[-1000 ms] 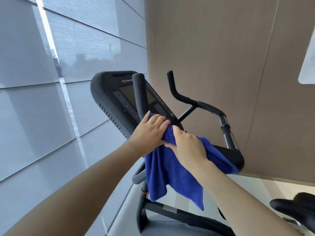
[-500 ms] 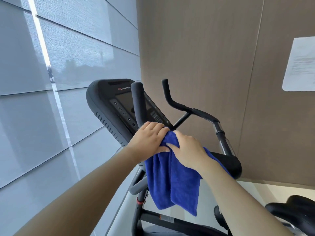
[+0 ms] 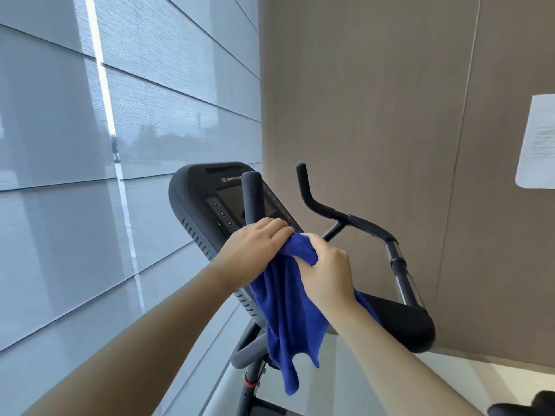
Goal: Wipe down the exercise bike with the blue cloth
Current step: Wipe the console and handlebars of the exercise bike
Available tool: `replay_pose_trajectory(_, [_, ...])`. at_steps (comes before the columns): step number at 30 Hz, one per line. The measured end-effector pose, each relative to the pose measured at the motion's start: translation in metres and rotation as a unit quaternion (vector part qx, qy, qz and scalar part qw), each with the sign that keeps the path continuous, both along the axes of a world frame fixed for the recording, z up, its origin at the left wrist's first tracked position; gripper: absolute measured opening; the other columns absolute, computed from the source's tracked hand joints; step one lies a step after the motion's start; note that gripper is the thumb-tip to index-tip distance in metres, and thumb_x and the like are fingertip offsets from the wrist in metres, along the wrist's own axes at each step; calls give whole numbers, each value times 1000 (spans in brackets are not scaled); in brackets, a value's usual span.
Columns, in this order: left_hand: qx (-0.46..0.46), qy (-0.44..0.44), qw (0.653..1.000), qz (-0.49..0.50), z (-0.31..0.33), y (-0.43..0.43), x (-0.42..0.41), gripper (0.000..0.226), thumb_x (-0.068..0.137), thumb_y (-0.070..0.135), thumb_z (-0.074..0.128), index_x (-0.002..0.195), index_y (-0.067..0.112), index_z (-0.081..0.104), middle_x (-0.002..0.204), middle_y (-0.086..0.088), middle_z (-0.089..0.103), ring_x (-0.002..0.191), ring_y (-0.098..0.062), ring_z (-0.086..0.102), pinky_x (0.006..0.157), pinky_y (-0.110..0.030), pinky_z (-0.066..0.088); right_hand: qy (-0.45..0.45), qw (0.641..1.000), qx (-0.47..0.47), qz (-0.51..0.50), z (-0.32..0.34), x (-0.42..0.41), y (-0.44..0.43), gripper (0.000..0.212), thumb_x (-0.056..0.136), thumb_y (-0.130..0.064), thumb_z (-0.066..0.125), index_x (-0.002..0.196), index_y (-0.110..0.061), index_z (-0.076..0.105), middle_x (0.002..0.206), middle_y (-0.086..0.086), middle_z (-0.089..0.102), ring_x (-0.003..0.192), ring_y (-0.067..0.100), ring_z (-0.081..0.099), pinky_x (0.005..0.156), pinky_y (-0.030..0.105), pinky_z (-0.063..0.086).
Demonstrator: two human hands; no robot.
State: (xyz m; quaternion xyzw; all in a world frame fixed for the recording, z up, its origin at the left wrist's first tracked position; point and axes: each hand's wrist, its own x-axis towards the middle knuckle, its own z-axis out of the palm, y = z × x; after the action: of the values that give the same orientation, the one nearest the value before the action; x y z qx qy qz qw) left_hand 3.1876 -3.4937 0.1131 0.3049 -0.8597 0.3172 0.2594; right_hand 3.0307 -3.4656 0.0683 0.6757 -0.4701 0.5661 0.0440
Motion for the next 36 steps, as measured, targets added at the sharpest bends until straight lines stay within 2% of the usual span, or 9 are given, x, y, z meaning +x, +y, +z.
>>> replay_pose_trajectory(4, [-96, 22, 995, 7, 40, -10, 13, 38, 75, -1, 58, 112, 4, 60, 106, -10, 65, 94, -28, 63, 75, -35, 56, -30, 997, -58, 46, 44, 19, -16, 21, 87, -12, 61, 107, -18, 62, 89, -3, 70, 77, 12, 63, 68, 14, 49])
replay_pose_trajectory(8, [-131, 78, 986, 62, 58, -21, 25, 46, 77, 3, 55, 123, 4, 54, 120, -12, 60, 112, -28, 54, 94, -38, 48, -11, 992, -114, 54, 68, 40, -35, 40, 85, -7, 61, 124, -14, 54, 115, 3, 65, 102, 16, 60, 88, 22, 47])
replay_pose_trajectory(11, [-73, 67, 990, 99, 28, -31, 35, 53, 89, 5, 44, 141, 2, 34, 149, -17, 33, 139, -31, 30, 113, -38, 30, 102, 992, -18, 77, 45, 53, -49, 68, 92, -18, 53, 148, -15, 14, 155, 3, 23, 137, 13, 30, 108, 21, 29])
replay_pose_trajectory(14, [-15, 93, 992, 85, 2, -35, 34, 57, 91, 2, 38, 145, 8, 24, 155, -10, 10, 144, -25, 9, 116, -32, 21, 142, 987, 21, 70, 22, 58, -59, 77, 95, -25, 47, 147, -17, -9, 158, 0, -4, 142, 13, 17, 103, 13, 20])
replay_pose_trajectory(21, [14, 172, 984, 47, -18, -20, 19, 60, 82, -10, 56, 138, 7, 42, 151, -4, 25, 139, -24, 23, 105, -32, 34, 145, 986, 64, 54, 14, 48, -49, 67, 92, -16, 50, 148, -15, 13, 155, 3, 22, 132, 18, 38, 100, 24, 36])
replay_pose_trajectory(25, [28, 110, 992, 62, -29, -13, 7, 53, 80, -7, 56, 131, 3, 49, 141, -11, 47, 132, -26, 43, 108, -29, 30, 132, 986, 96, 29, 8, 36, -37, 36, 91, -16, 51, 126, -12, 43, 122, 6, 57, 107, 22, 57, 80, 23, 42])
replay_pose_trajectory(27, [47, 111, 991, 61, -33, -12, 4, 51, 85, -1, 49, 135, 7, 45, 144, -6, 42, 136, -20, 35, 109, -23, 25, 139, 983, 117, 23, 8, 31, -32, 28, 90, -16, 50, 118, -13, 48, 114, 5, 59, 101, 22, 58, 75, 23, 41])
replay_pose_trajectory(32, [87, 109, 988, 60, -40, -10, 5, 51, 88, 3, 47, 137, 17, 42, 143, 2, 41, 135, -16, 34, 98, -26, 42, 166, 978, 123, 14, 3, 22, -22, 16, 93, -20, 50, 108, -15, 51, 108, 1, 58, 93, 19, 59, 68, 21, 37])
replay_pose_trajectory(36, [100, 117, 985, 75, -49, -2, 1, 48, 95, 14, 46, 140, 24, 37, 144, 6, 41, 134, -14, 35, 101, -24, 37, 176, 977, 118, 27, -2, 13, -13, 18, 93, -20, 51, 110, -14, 52, 110, 0, 58, 93, 16, 58, 69, 19, 39])
